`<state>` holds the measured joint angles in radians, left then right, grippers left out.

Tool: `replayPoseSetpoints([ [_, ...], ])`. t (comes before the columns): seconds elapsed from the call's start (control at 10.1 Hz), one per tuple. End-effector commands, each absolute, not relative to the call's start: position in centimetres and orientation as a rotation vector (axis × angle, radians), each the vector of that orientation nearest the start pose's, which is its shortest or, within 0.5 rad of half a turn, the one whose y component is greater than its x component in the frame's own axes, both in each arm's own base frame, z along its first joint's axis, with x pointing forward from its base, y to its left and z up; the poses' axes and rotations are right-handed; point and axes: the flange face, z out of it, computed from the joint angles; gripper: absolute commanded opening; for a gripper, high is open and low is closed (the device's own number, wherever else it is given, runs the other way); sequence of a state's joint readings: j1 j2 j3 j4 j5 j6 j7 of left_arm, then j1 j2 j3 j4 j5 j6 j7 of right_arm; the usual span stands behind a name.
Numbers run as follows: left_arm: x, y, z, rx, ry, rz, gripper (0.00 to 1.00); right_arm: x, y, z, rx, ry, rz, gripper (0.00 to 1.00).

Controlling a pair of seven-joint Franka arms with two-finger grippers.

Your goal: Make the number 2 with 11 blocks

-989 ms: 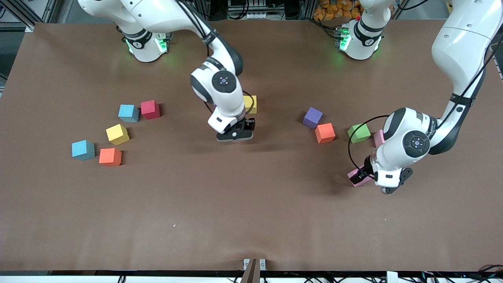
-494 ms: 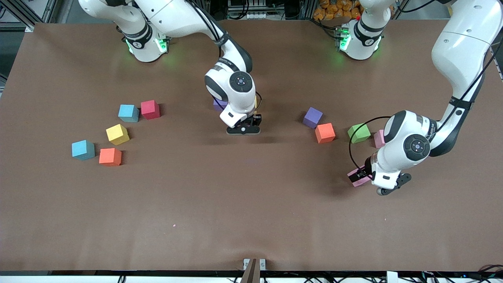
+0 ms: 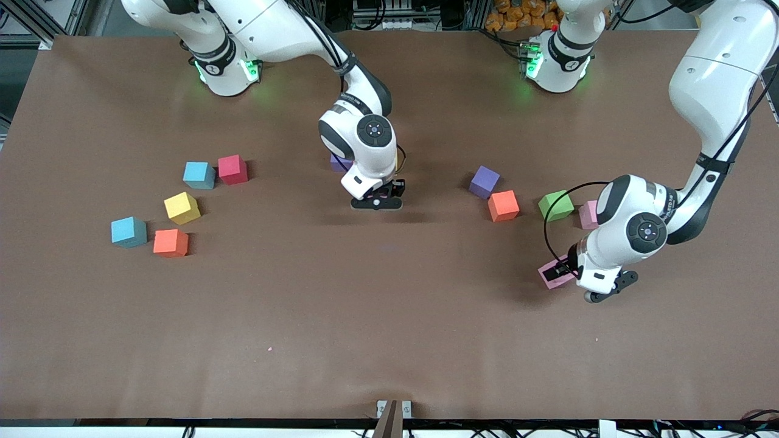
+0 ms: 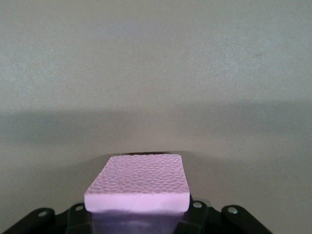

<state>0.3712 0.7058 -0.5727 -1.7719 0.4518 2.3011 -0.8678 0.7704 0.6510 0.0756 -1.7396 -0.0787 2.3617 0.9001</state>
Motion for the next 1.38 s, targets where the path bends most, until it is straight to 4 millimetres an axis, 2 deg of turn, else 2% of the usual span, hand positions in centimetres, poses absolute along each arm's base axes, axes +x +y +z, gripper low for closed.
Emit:
replayPoseSetpoints([
  [0.0,65.0,-9.2,19.7,-3.073,-0.665,0.068,1.0,43.7,50.5,19.9,-3.153,0.043,0.047,0.35],
  [0.3,65.2,-9.2,19.6,-3.076,-0.669,0.067,1.0,42.9,50.9,19.8,-3.148,0.03,0.068,0.35],
  [0.4,65.9,-8.9,20.1,-3.08,-0.675,0.044,0.71,42.4,51.1,19.6,-3.14,0.024,0.096,0.35],
  [0.49,66.0,-8.9,20.1,-3.082,-0.673,0.042,0.67,42.4,50.8,19.3,-3.139,0.03,0.108,0.35],
  [0.99,66.9,-8.6,22.2,-3.076,-0.699,-0.012,0.67,41.4,50.9,18.8,-3.145,0.01,0.146,0.35],
  [1.29,66.5,-10.2,22.8,-3.072,-0.658,-0.006,0.67,41.4,50.9,18.9,-3.142,0.014,0.147,0.38],
])
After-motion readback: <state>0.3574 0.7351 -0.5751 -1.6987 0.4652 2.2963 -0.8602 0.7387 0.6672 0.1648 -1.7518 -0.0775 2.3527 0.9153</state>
